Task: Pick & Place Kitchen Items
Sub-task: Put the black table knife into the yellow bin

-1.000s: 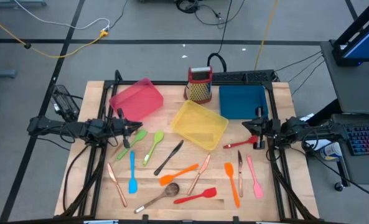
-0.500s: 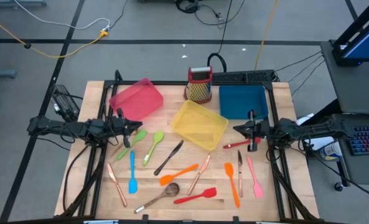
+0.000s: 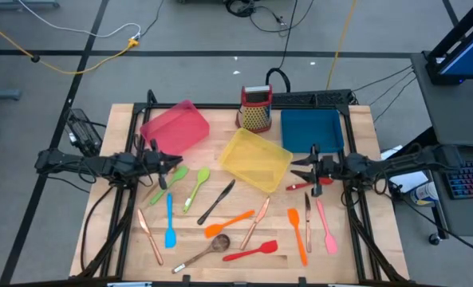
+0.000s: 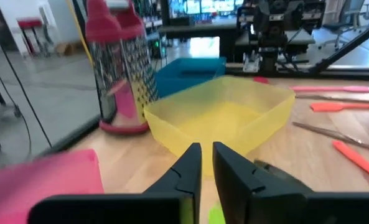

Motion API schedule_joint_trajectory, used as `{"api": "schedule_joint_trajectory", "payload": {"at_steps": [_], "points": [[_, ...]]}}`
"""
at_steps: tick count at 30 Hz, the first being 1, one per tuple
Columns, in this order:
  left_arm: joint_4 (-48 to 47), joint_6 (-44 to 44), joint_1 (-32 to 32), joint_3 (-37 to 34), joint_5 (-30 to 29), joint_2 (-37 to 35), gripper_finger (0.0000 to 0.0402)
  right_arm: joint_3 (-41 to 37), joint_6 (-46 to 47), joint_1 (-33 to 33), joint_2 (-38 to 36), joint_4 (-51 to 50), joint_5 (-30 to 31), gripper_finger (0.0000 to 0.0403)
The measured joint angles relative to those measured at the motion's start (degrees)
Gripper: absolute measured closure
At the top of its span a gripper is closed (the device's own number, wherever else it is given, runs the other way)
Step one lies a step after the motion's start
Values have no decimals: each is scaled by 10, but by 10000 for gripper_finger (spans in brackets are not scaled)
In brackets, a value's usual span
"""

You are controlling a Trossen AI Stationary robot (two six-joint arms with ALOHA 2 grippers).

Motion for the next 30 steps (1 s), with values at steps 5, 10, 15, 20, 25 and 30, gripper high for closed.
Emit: {"api": "schedule_joint_trajectory", "payload": {"at_steps": [5, 10, 15, 20, 25, 30], "points": [[-6, -27, 0, 1, 3, 0, 302, 0, 23, 0, 47, 23, 1, 264], [-6, -97, 0, 1, 12, 0, 271, 0, -9, 0, 97, 130, 1, 270], [3, -129, 0, -1, 81, 0, 272, 0, -54, 0, 150, 236, 1, 272], [85, -94, -9, -1, 85, 0, 279, 15, -62, 0, 203, 263, 1, 273], [165, -75, -26, 0, 85, 28, 279, 53, -69, 0, 261, 266, 1, 273], [245, -75, -46, 2, 77, 125, 279, 85, -77, 0, 310, 263, 1, 273]]}}
